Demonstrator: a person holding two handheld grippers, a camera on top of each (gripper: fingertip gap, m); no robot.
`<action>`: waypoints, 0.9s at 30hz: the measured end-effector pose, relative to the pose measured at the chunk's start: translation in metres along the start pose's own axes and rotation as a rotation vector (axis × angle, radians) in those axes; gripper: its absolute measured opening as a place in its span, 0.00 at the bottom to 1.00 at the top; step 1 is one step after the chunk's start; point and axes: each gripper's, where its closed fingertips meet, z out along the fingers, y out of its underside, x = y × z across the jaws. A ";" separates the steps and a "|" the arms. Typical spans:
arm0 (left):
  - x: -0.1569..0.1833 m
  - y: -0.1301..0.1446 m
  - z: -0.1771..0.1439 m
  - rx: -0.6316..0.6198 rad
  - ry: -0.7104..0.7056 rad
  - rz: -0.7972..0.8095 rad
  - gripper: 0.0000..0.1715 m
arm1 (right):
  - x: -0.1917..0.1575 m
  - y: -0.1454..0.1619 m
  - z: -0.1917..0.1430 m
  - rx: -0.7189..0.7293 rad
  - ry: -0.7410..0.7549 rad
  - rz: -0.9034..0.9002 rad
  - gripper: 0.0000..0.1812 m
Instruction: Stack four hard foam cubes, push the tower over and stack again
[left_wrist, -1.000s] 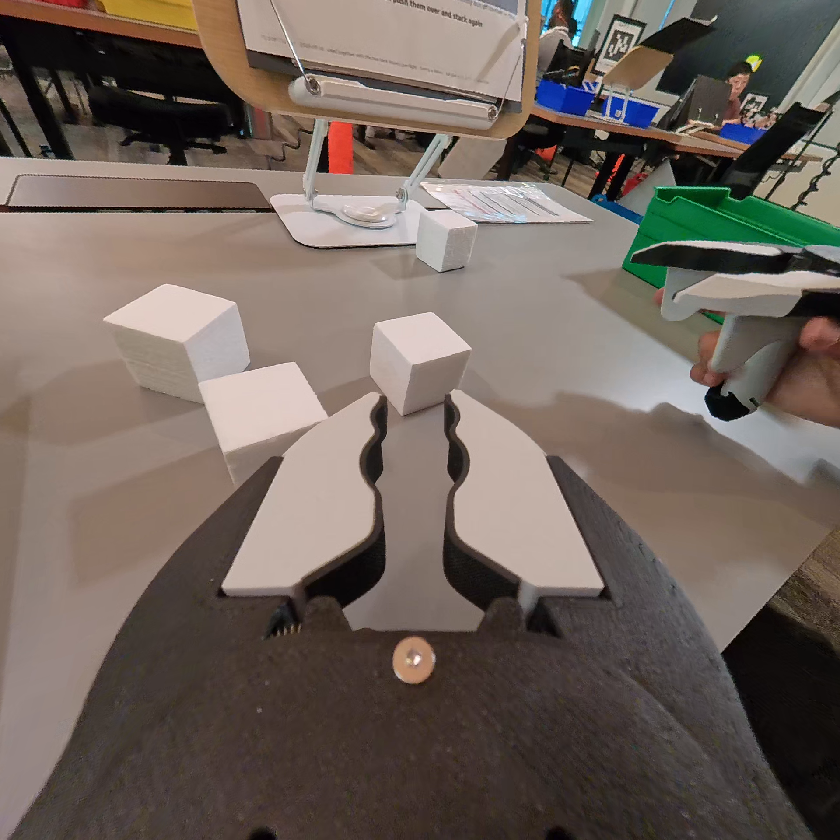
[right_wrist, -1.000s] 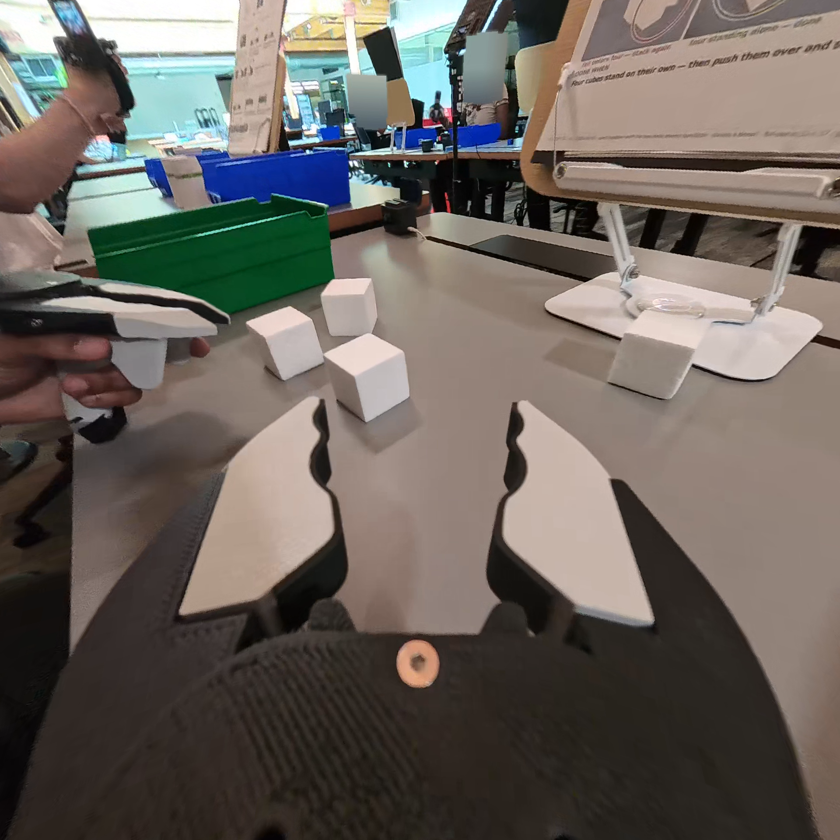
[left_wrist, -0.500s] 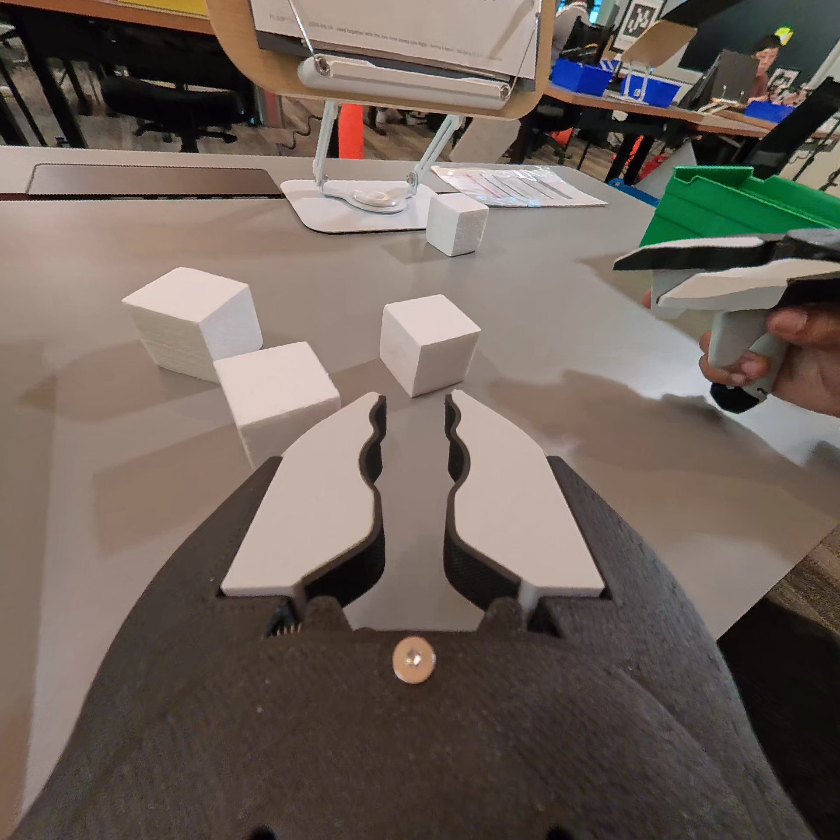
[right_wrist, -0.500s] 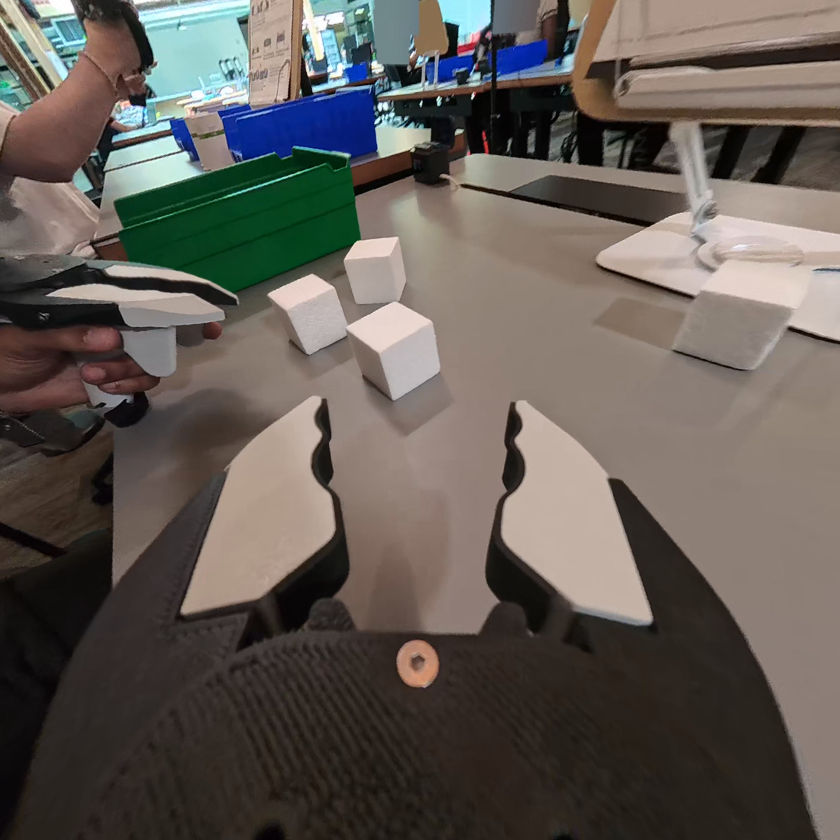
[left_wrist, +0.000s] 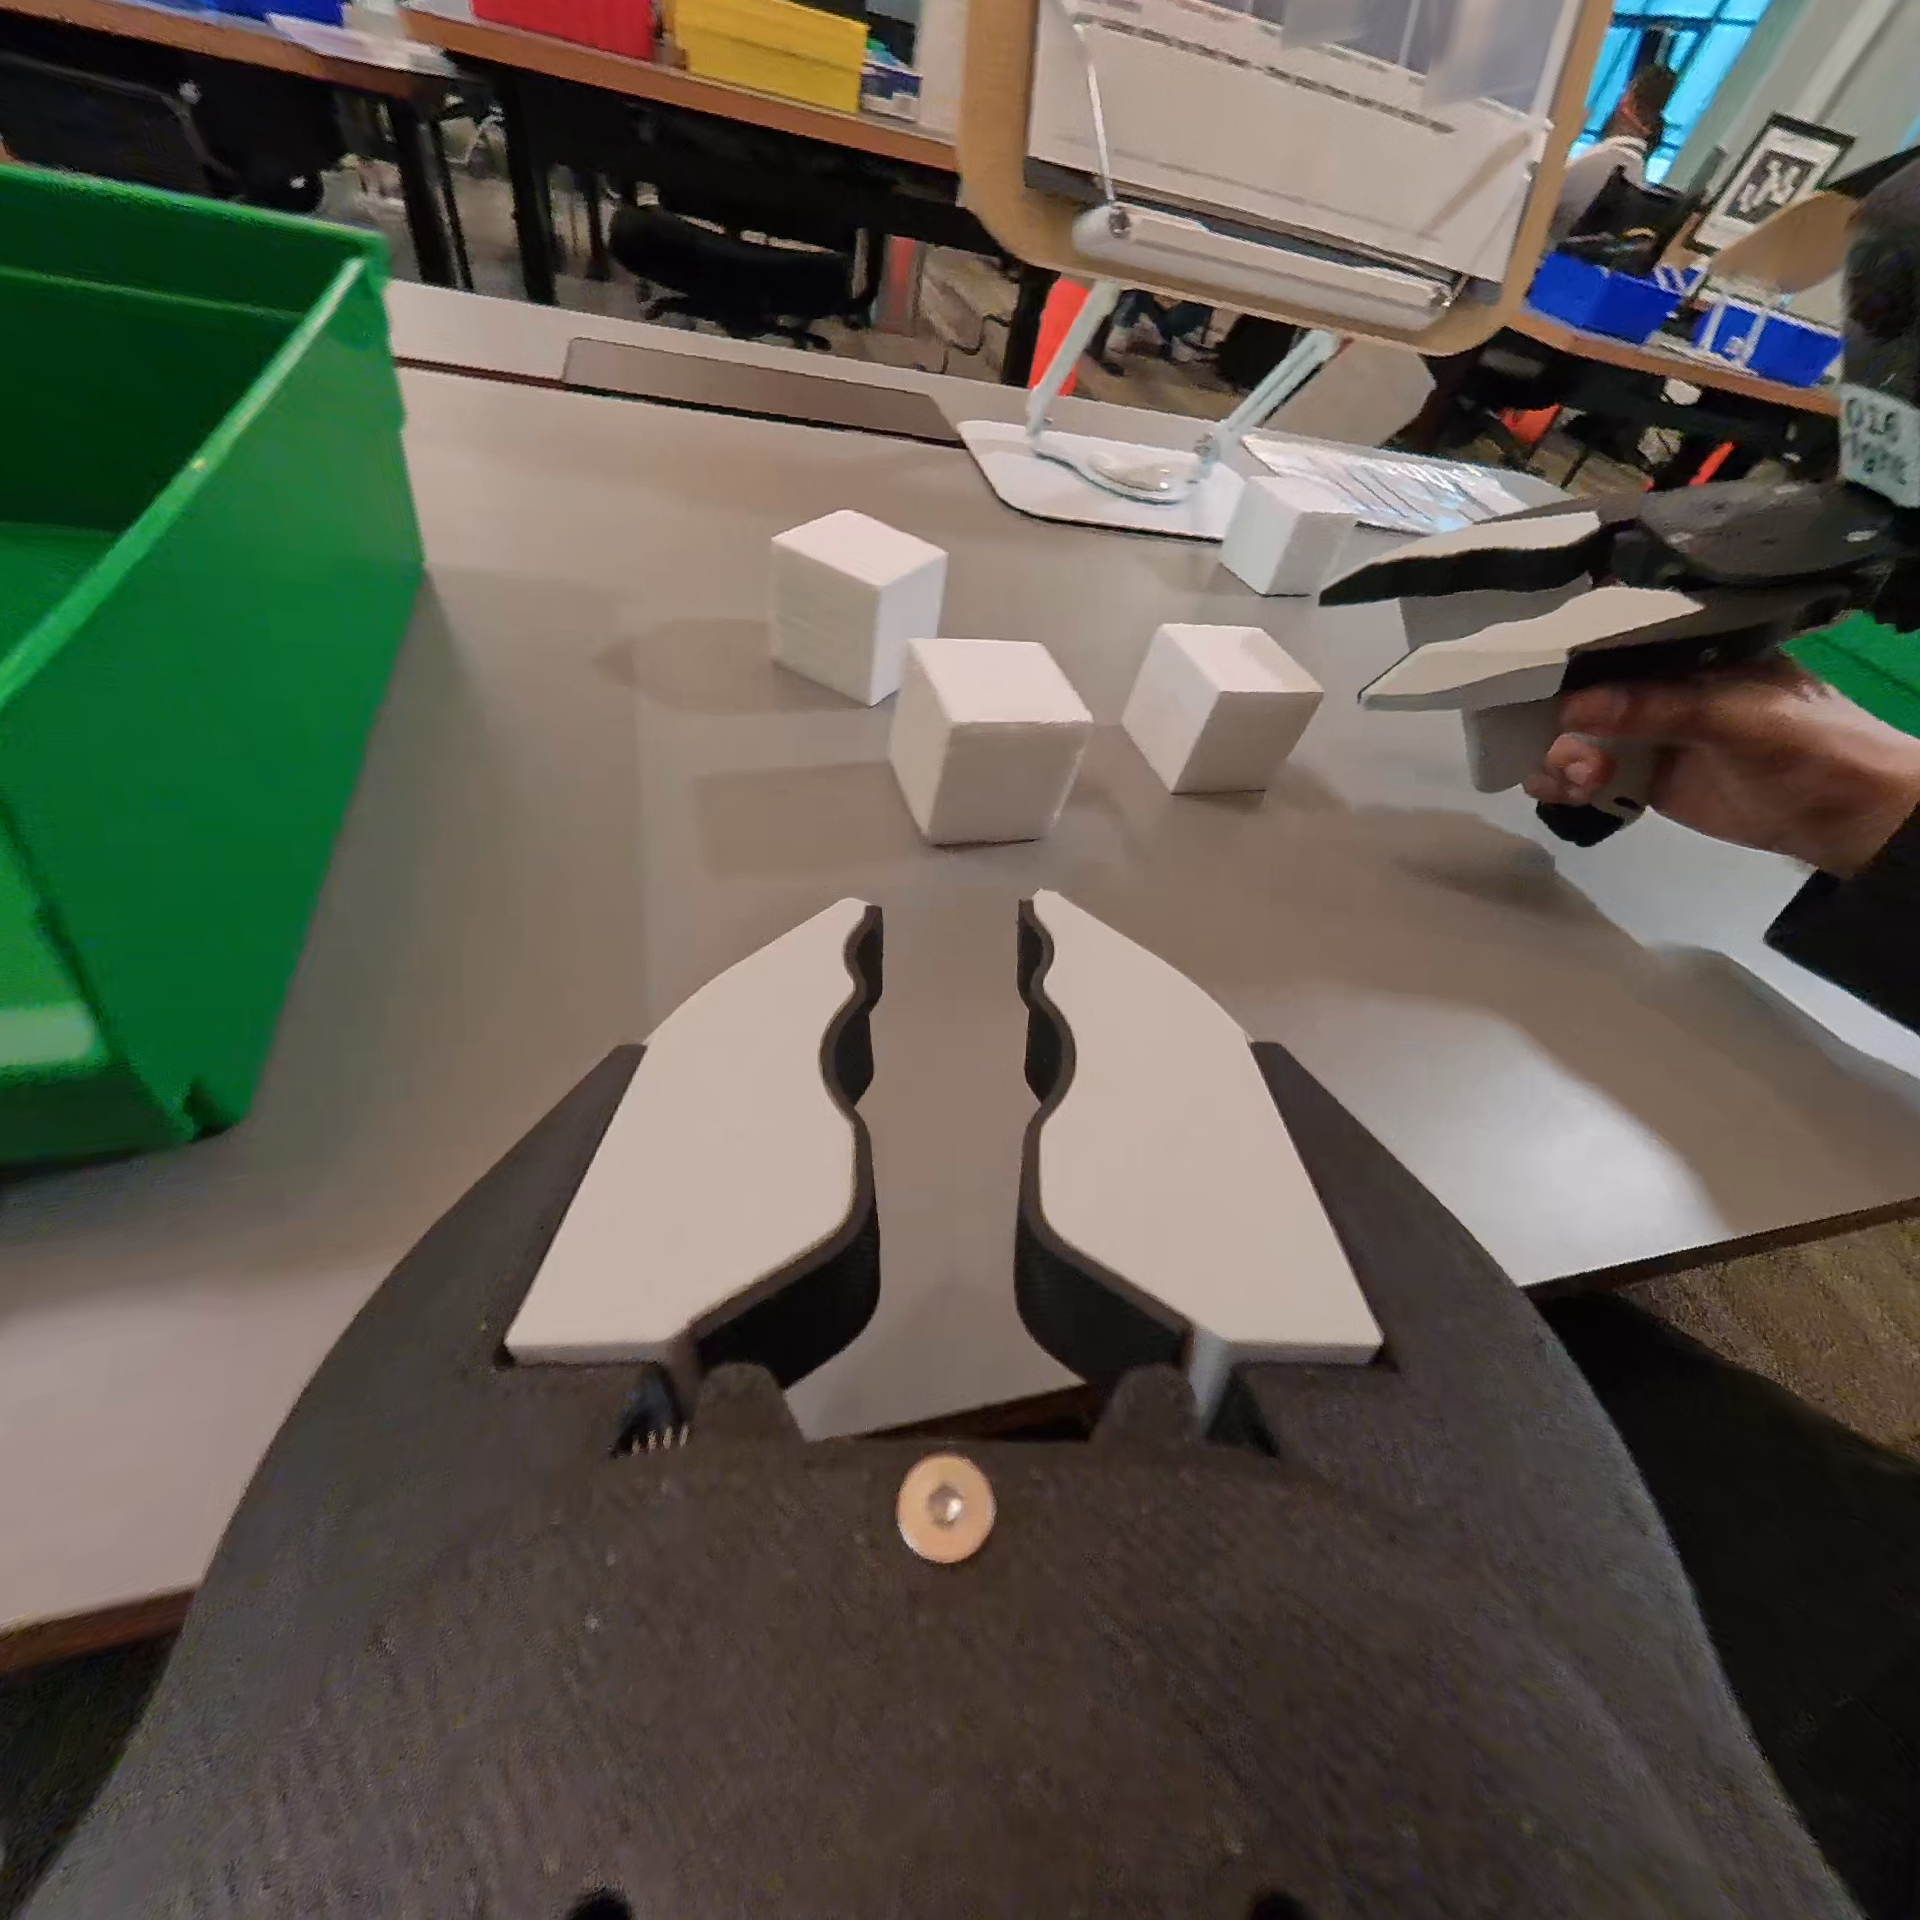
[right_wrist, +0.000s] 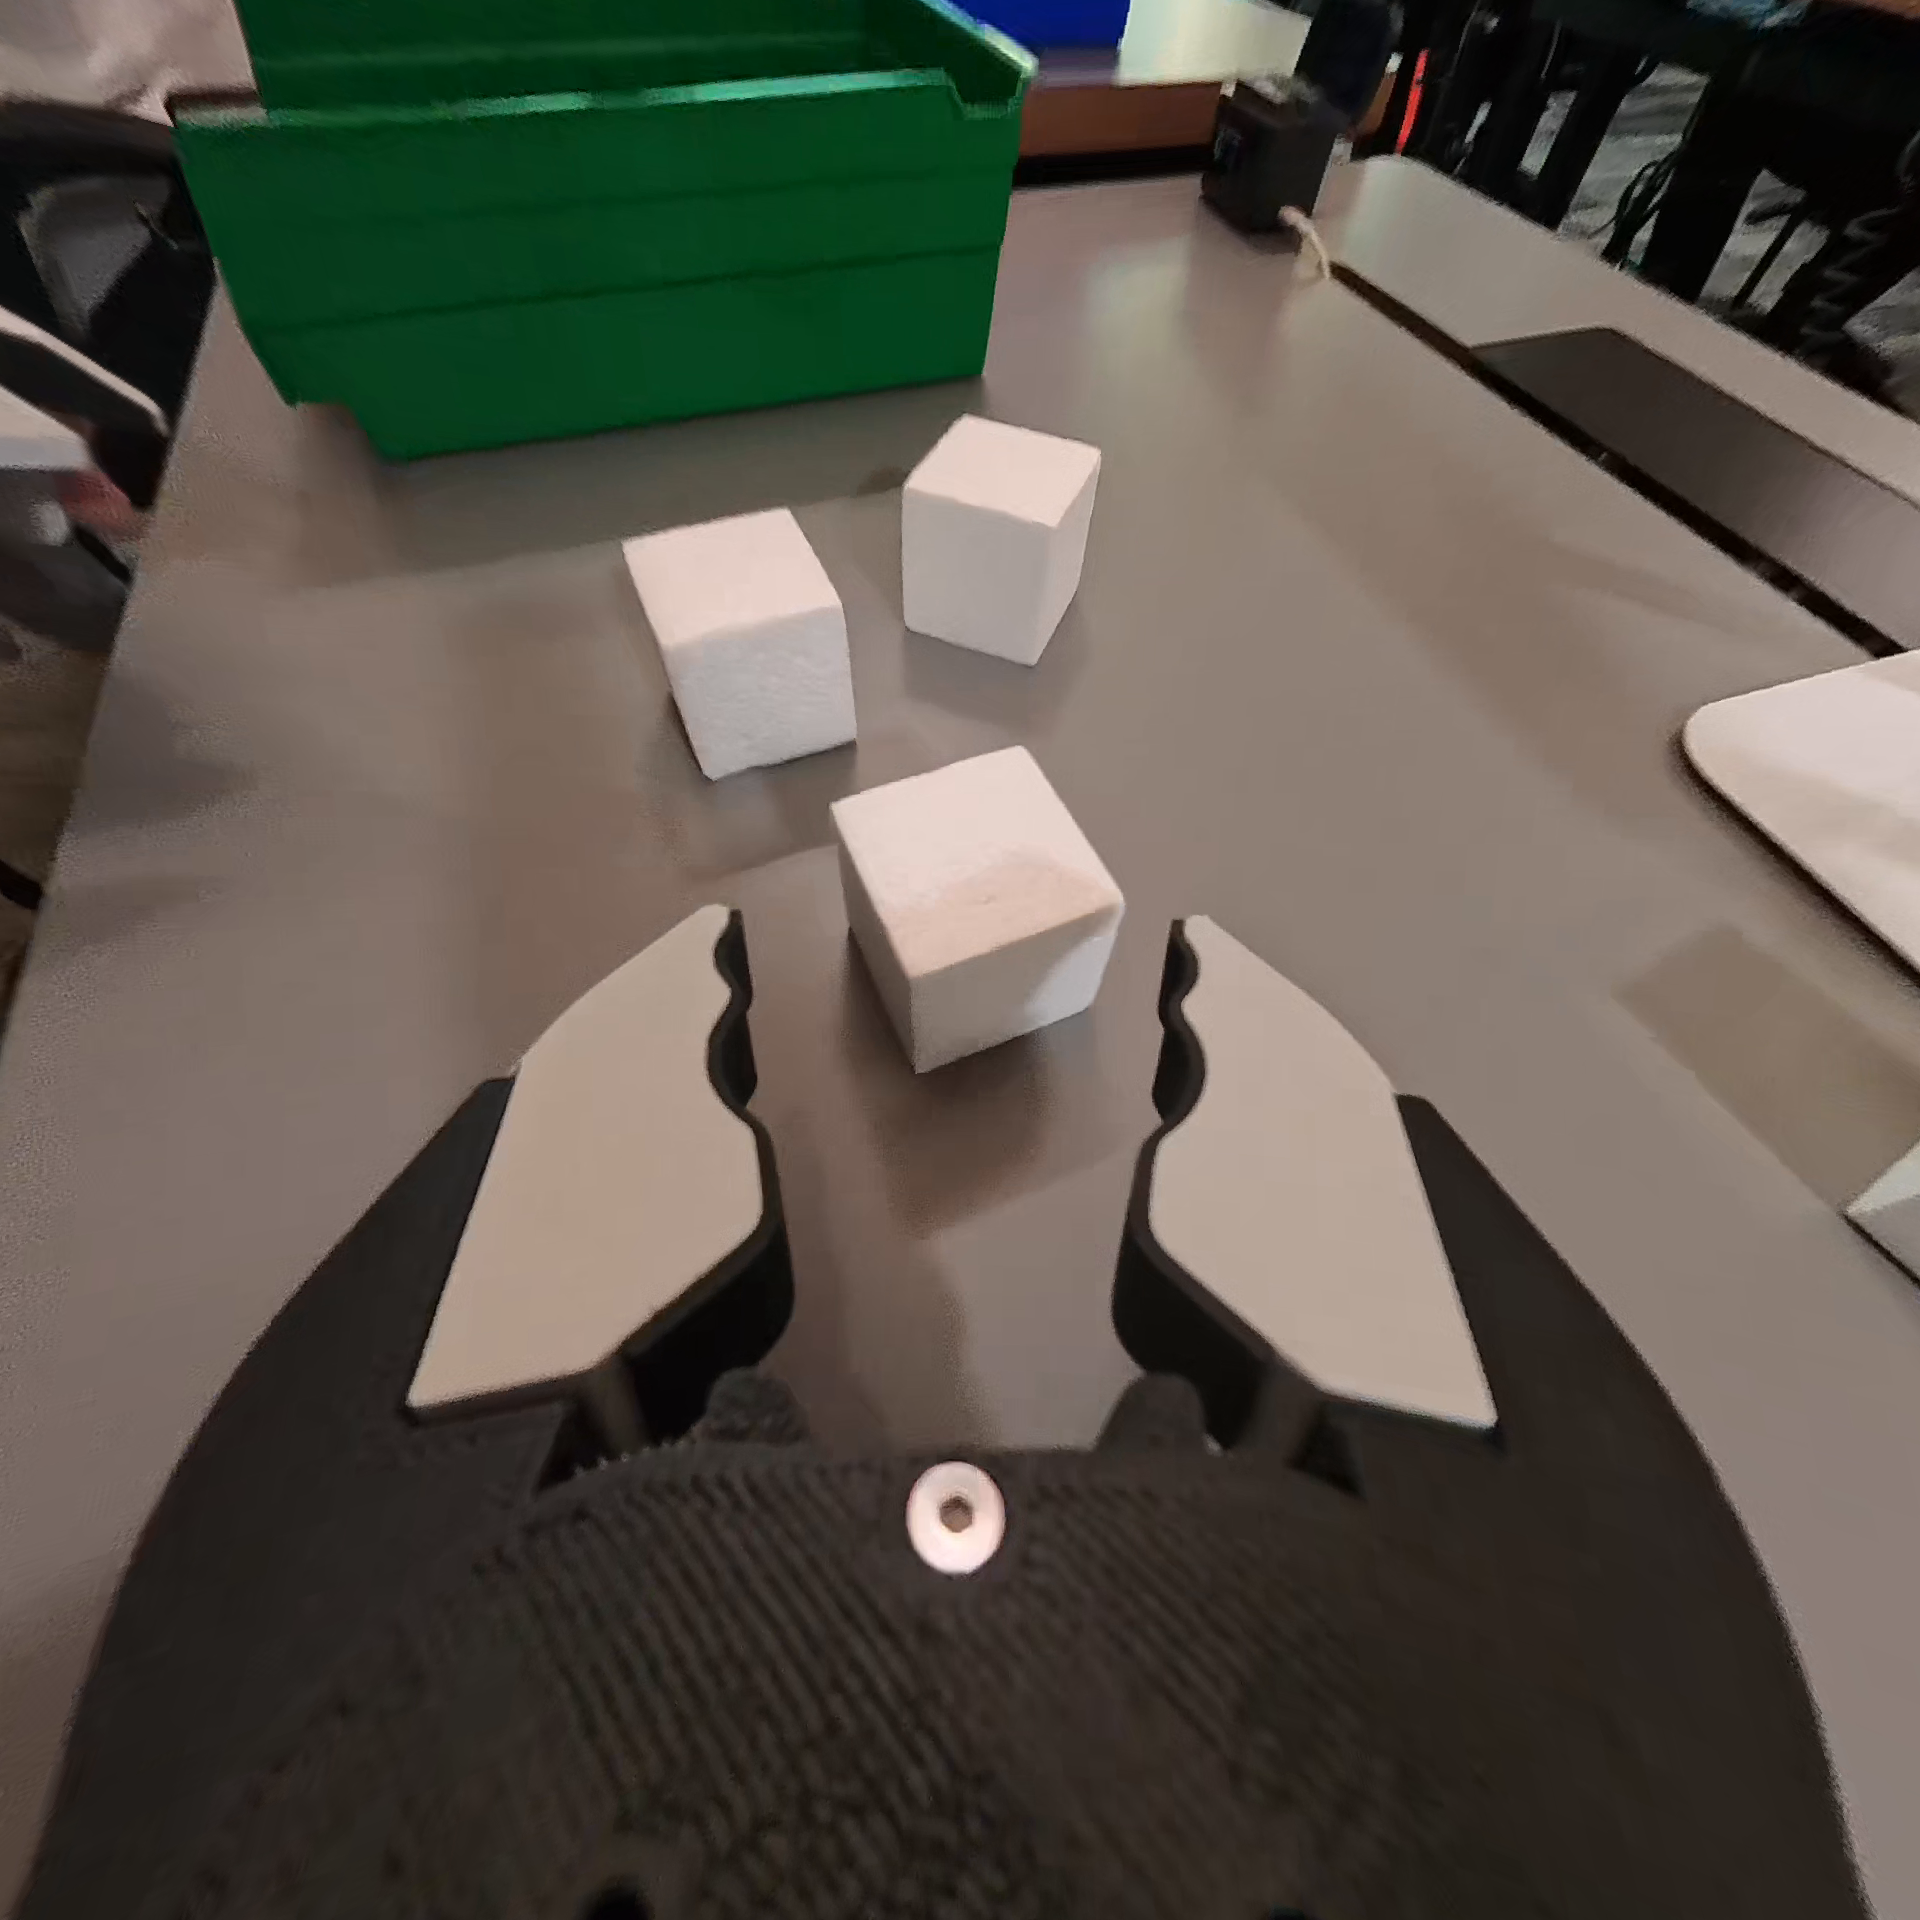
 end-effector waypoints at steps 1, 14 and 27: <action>-0.003 0.001 -0.004 -0.002 -0.009 -0.012 0.15 | 0.002 0.004 0.006 -0.024 -0.010 -0.003 0.43; -0.009 0.016 -0.012 -0.062 -0.033 -0.011 0.16 | 0.005 0.009 0.028 -0.090 -0.058 -0.059 0.31; 0.023 0.003 0.025 -0.046 0.072 0.065 0.15 | 0.029 0.022 -0.040 -0.020 0.037 0.020 0.31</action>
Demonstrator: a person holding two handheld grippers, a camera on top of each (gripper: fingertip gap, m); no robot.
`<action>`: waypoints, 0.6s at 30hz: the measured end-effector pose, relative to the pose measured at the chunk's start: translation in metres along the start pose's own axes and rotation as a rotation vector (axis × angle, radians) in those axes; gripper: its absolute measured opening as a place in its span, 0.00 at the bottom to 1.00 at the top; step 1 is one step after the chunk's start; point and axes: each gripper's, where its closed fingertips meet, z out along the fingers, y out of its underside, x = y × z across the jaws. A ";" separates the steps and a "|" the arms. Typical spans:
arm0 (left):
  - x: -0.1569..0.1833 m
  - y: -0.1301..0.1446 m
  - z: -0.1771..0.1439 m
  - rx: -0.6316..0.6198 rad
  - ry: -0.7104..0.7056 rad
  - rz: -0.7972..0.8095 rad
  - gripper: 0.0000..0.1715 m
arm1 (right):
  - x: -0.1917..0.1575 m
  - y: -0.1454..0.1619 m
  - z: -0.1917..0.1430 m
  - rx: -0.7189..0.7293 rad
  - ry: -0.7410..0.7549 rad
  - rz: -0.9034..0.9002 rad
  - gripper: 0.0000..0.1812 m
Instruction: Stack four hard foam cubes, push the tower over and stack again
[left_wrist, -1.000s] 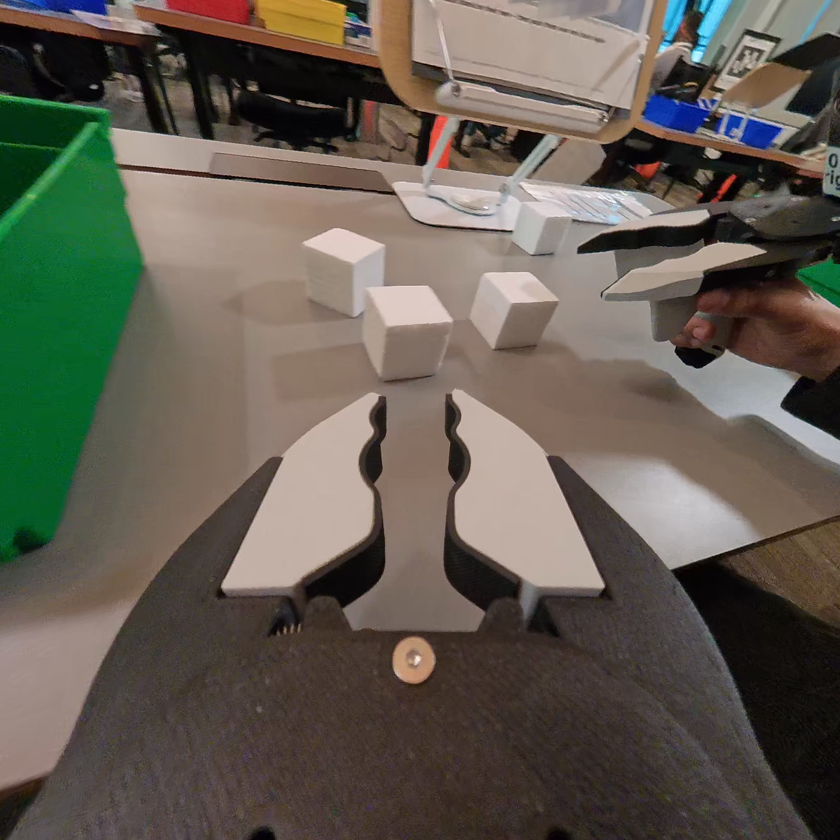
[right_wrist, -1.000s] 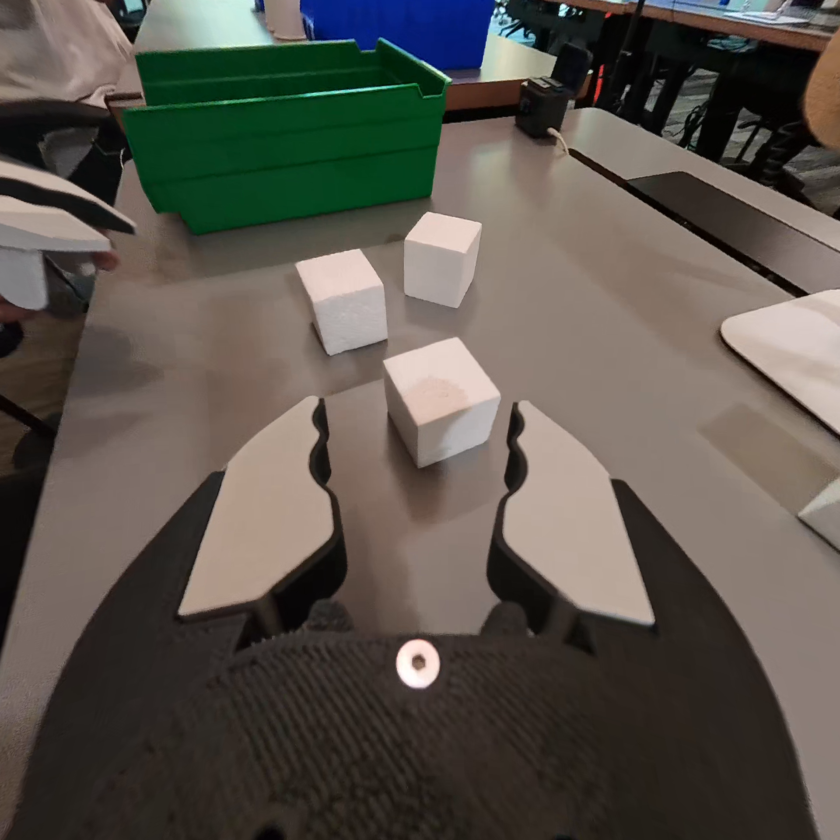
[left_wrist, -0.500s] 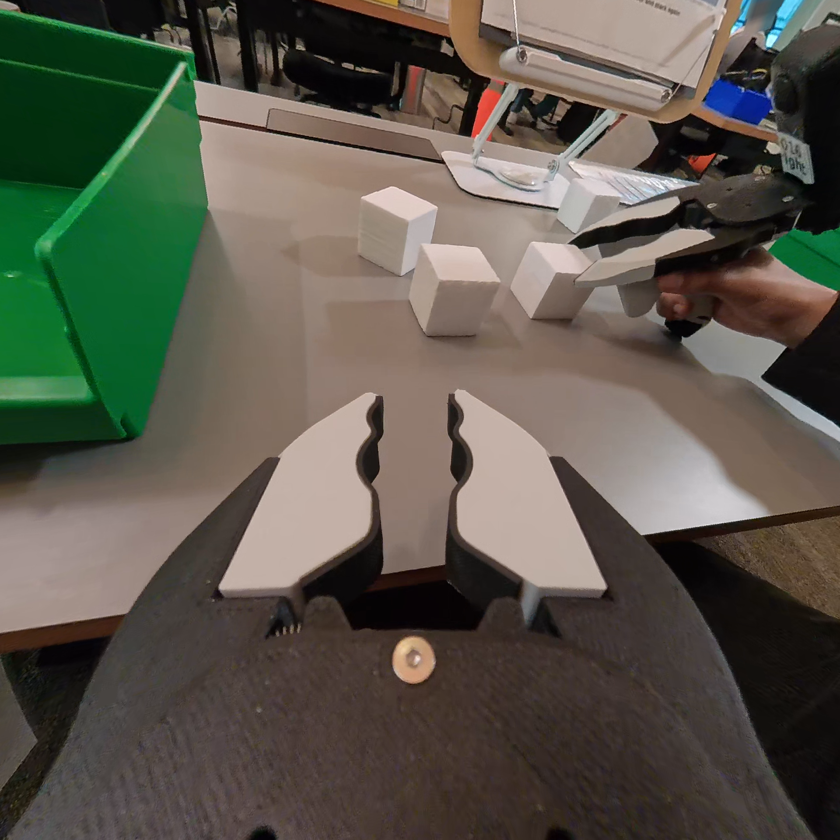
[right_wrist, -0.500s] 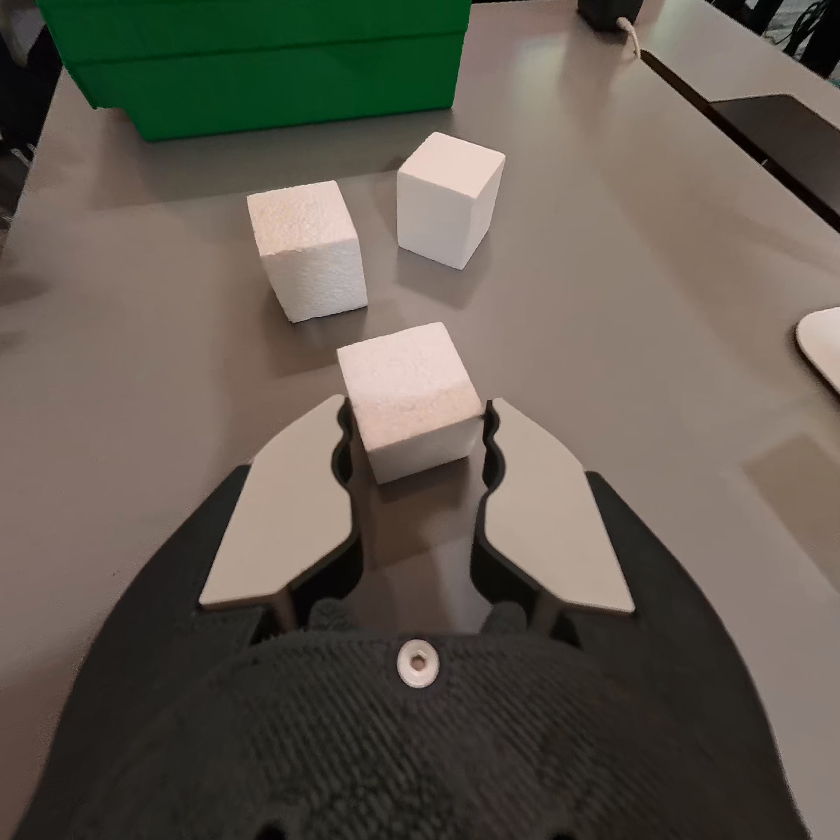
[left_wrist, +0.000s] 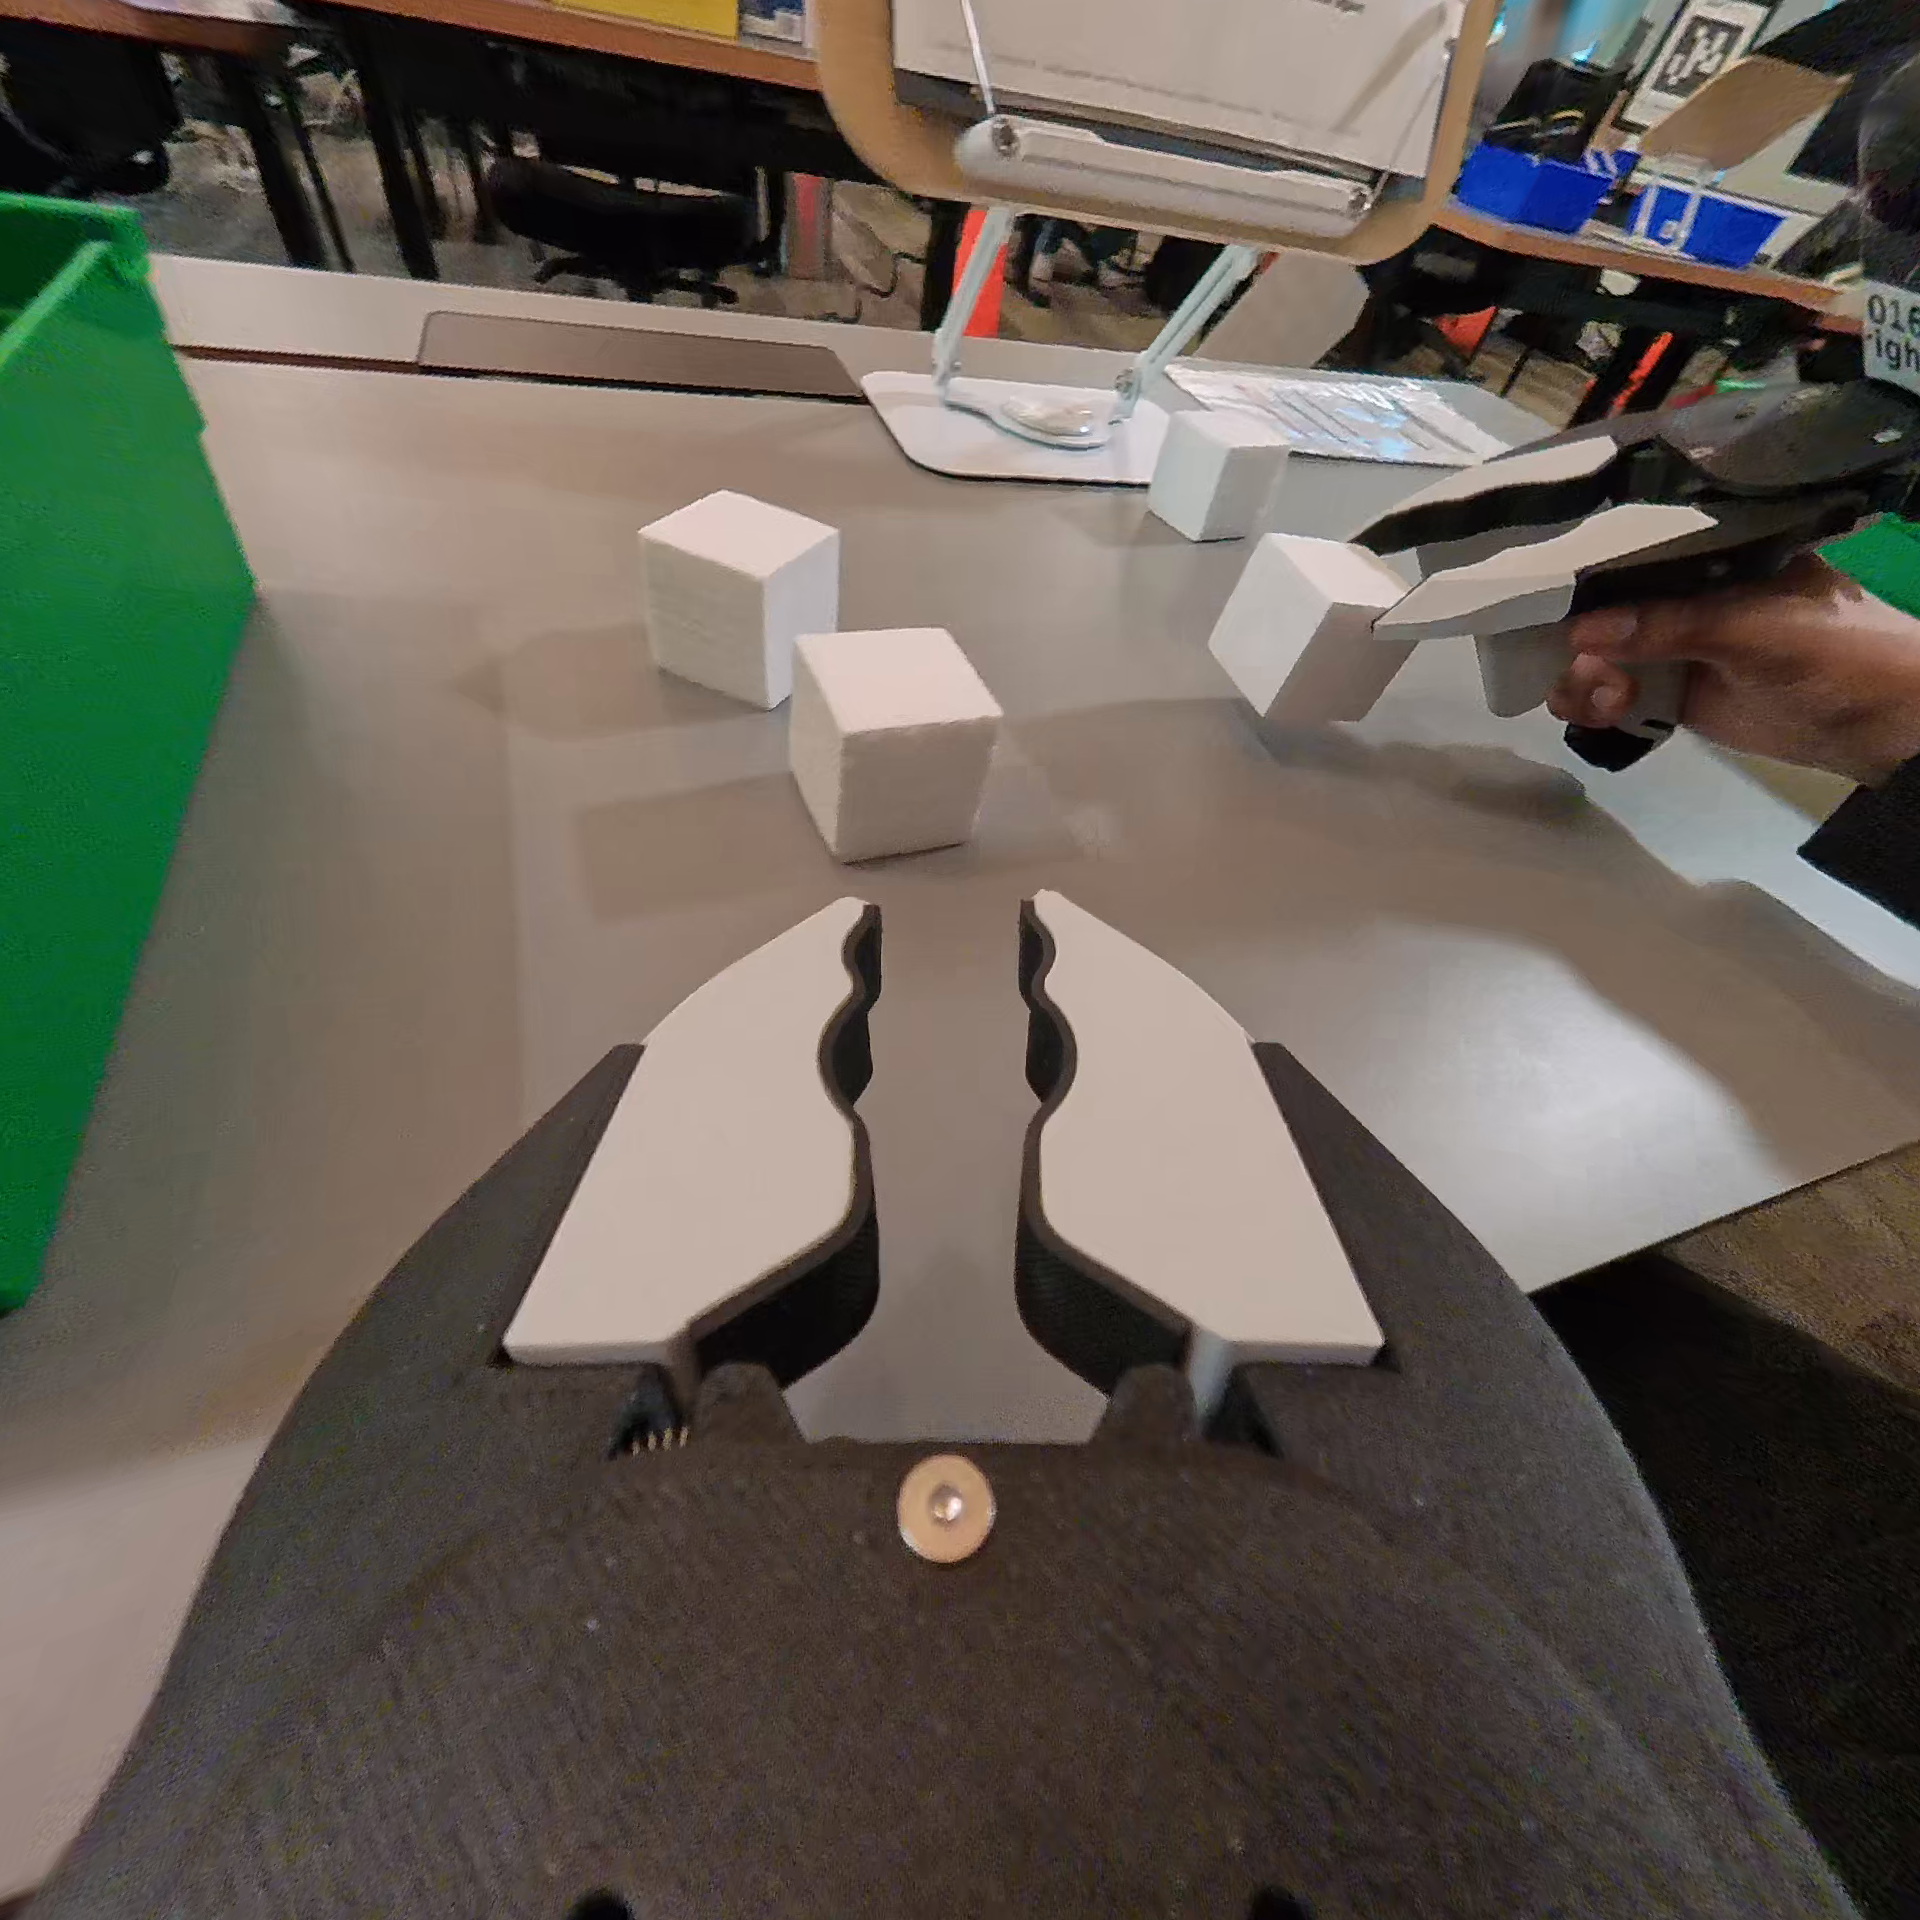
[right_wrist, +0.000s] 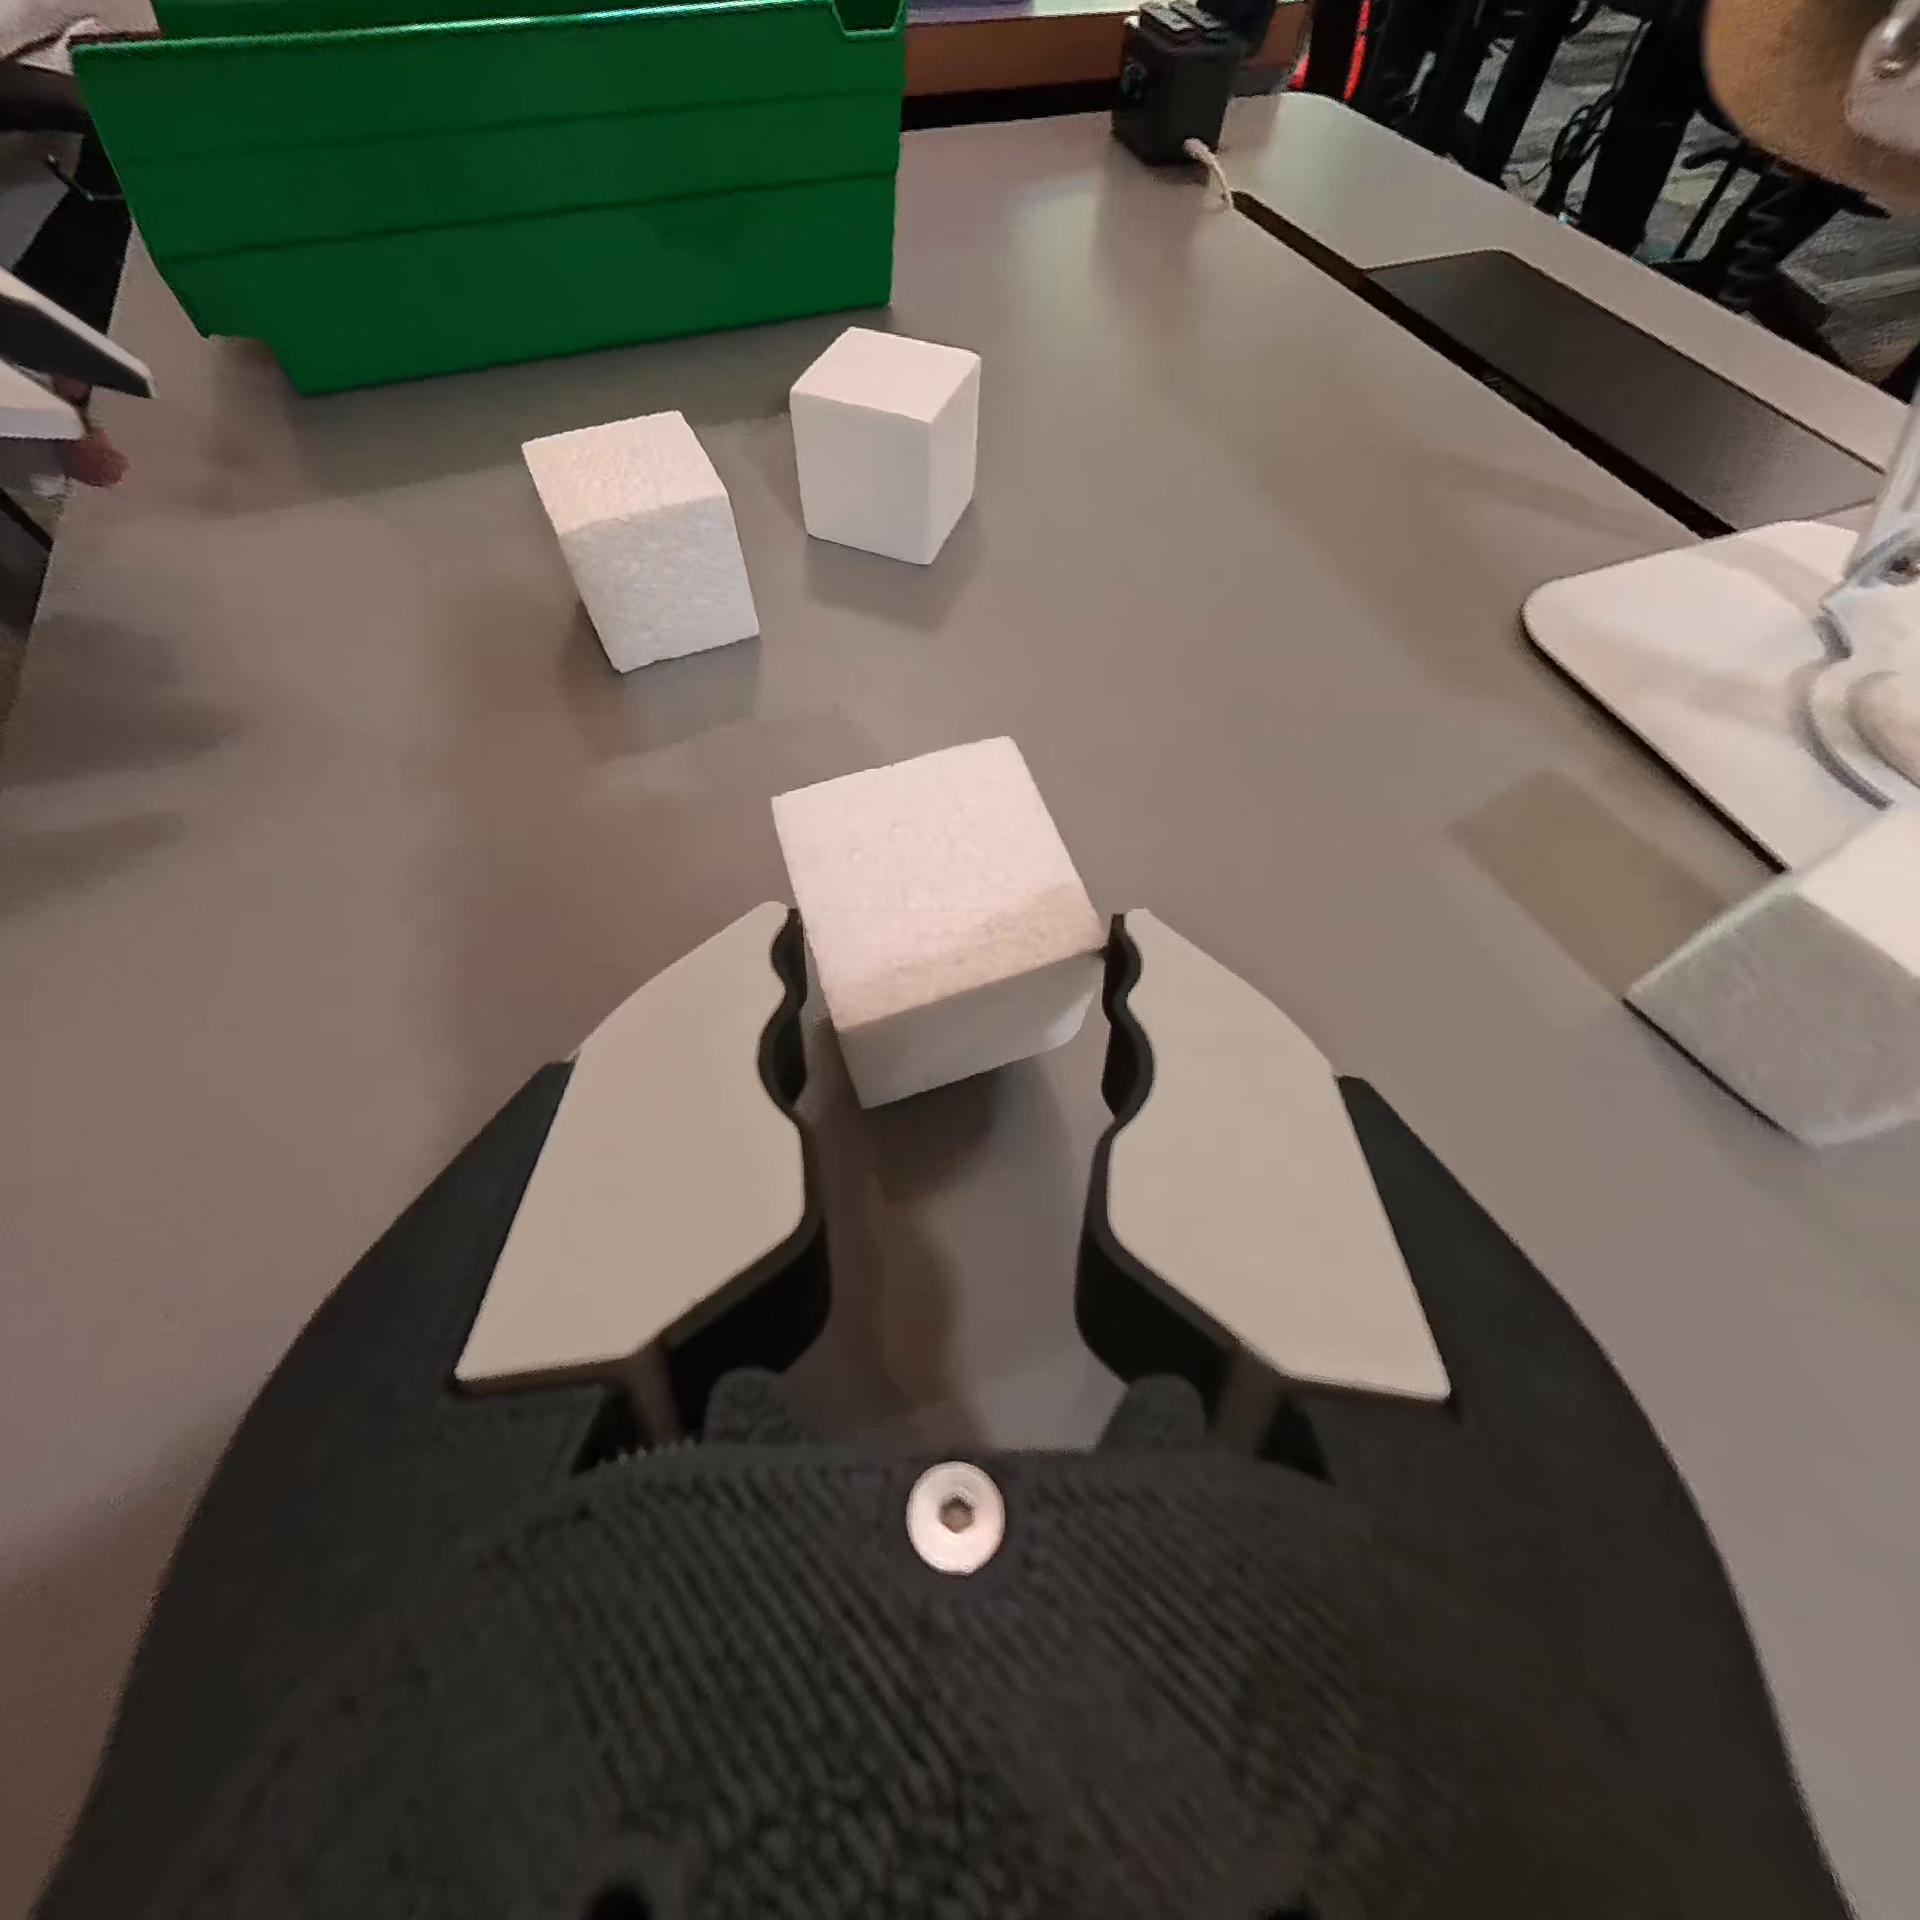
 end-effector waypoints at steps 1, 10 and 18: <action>0.004 -0.001 0.005 -0.001 0.016 0.003 0.15 | 0.001 0.003 -0.006 0.000 0.006 0.005 0.31; 0.040 0.000 0.042 -0.045 0.142 0.063 0.15 | -0.001 0.030 -0.040 -0.042 0.020 0.025 0.31; 0.040 0.000 0.043 -0.049 0.150 0.049 0.15 | -0.011 0.037 -0.033 -0.088 -0.014 -0.002 0.31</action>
